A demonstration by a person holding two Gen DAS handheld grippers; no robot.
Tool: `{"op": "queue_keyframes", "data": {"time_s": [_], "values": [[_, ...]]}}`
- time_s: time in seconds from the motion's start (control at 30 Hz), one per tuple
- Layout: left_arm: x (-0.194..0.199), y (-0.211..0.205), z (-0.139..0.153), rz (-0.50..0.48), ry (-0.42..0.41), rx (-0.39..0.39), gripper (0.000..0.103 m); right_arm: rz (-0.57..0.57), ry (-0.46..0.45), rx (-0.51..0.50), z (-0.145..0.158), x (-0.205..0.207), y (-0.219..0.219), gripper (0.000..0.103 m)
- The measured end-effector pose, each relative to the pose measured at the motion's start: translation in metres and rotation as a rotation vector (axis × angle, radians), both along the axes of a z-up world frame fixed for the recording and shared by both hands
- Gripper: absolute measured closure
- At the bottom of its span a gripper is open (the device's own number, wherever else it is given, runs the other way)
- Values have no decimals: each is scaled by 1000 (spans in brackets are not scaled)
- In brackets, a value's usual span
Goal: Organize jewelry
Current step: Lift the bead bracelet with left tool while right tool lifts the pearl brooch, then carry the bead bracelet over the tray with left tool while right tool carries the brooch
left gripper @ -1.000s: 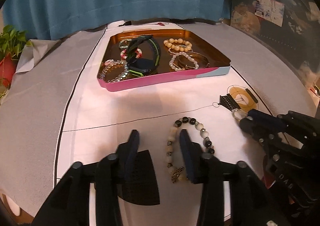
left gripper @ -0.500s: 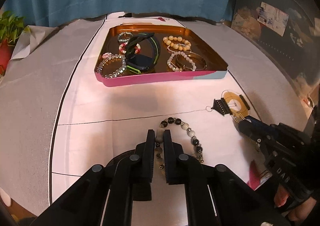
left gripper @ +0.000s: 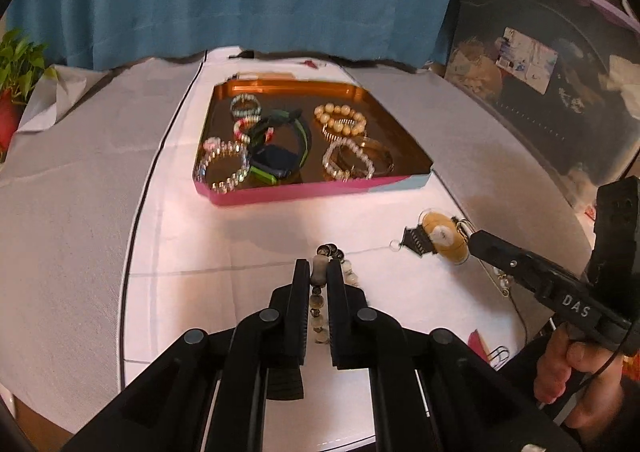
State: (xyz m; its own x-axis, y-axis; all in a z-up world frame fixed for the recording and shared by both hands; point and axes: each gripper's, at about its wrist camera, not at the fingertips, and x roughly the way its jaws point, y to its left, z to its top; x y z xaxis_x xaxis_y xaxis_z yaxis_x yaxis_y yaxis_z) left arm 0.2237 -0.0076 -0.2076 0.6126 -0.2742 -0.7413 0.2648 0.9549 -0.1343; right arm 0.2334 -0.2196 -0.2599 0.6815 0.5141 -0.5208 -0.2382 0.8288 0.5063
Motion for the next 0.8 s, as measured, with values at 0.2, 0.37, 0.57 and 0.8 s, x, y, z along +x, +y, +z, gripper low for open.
{"op": "queue_keyframes", "data": {"time_s": [0.2, 0.37, 0.57, 0.8], "values": [[7, 6, 20, 44, -14, -6, 97, 8, -52, -54, 26, -3, 7, 91], [15, 8, 37, 89, -45, 41, 97, 14, -62, -123, 42, 1, 15, 91], [24, 1, 69, 63, -116, 55, 97, 24, -72, -200, 59, 13, 27, 91], [46, -2, 99, 28, -174, 32, 97, 50, -140, -260, 100, 33, 39, 91]]}}
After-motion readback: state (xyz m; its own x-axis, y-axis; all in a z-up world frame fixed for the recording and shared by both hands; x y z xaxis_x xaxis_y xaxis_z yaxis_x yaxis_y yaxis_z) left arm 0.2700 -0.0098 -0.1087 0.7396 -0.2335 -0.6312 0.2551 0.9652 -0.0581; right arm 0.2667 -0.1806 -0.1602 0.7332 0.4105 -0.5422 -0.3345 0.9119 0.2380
